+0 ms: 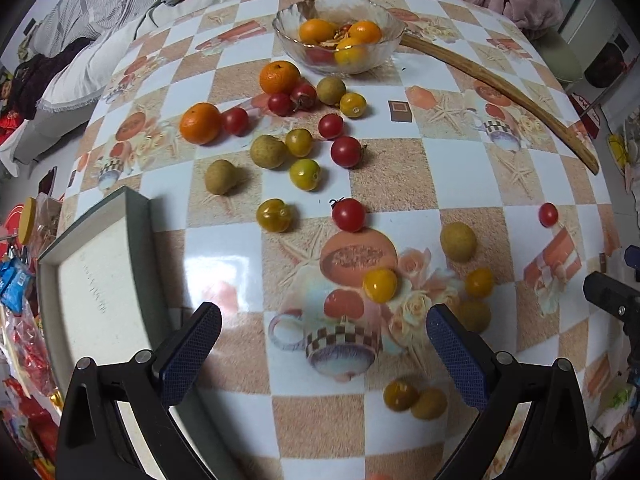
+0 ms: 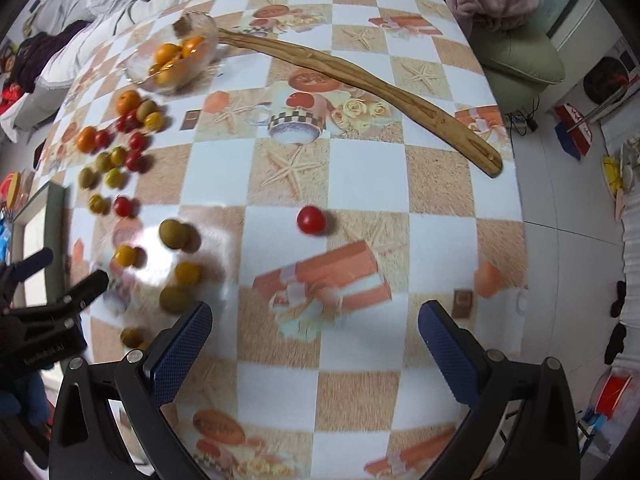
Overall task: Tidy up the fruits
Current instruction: 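Grasp a yellow cherry tomato with the left tool while the right tool grasps a red cherry tomato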
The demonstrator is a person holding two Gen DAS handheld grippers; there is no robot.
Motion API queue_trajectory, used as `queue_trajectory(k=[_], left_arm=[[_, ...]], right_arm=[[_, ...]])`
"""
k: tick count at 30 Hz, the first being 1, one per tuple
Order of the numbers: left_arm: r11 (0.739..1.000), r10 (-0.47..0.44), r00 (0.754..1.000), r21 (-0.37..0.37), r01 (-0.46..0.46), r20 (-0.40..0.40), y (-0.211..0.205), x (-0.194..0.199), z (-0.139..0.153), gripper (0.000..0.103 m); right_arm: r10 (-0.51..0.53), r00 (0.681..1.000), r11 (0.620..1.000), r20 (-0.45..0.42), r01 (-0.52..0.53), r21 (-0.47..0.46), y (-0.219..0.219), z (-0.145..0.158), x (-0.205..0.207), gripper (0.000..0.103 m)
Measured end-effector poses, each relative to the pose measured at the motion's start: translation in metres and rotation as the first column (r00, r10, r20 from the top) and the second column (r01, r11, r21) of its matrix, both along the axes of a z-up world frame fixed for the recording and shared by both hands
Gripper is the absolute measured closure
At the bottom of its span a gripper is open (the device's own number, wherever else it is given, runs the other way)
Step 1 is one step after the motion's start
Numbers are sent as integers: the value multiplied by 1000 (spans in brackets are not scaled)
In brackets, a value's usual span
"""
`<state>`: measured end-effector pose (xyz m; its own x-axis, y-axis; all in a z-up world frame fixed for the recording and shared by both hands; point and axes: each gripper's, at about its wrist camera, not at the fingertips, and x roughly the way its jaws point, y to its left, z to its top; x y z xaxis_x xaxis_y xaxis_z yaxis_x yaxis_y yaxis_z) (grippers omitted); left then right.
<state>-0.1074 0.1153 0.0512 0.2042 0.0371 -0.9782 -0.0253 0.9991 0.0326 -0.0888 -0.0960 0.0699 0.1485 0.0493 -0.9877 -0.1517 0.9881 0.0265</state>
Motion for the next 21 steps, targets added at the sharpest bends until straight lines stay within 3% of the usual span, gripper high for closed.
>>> queue_trajectory(k=[5, 8, 11, 13, 14, 16, 19, 20, 21], left_arm=[[1000, 25, 1000, -1, -25, -4, 0, 7, -17, 0], [1000, 21, 1000, -3, -21, -11, -4, 11, -24, 16], [1000, 17, 1000, -8, -17, -15, -8, 14, -28, 16], [1000, 11, 1000, 3, -11, -14, -11, 15, -31, 19], [1000, 11, 1000, 7, -11, -18, -12, 15, -33, 29], [1000, 23, 999, -9, -24, -24, -12, 15, -35, 33], [999, 36, 999, -36, -37, -28, -13, 14, -35, 42], [998, 33, 999, -46, -34, -23, -14, 13, -34, 49], [999, 24, 1000, -46, -24, -16, -16, 13, -33, 56]], right_arm=[[11, 1000, 1000, 6, -11, -2, 2, -19, 18, 2], [6, 1000, 1000, 14, -6, -1, 2, -28, 27, 9], [-6, 1000, 1000, 12, 6, 4, 1, -35, 35, 17], [-9, 1000, 1000, 7, 9, 9, 1, -40, 40, 26], [-9, 1000, 1000, 1, 9, 16, 2, -42, 42, 33], [-5, 1000, 1000, -10, 6, 25, 4, -46, 43, 43], [9, 1000, 1000, -3, -9, 2, 8, -49, 43, 66], [13, 1000, 1000, 1, -13, 4, 9, -49, 43, 78], [15, 1000, 1000, 0, -15, 12, 9, -48, 43, 81]])
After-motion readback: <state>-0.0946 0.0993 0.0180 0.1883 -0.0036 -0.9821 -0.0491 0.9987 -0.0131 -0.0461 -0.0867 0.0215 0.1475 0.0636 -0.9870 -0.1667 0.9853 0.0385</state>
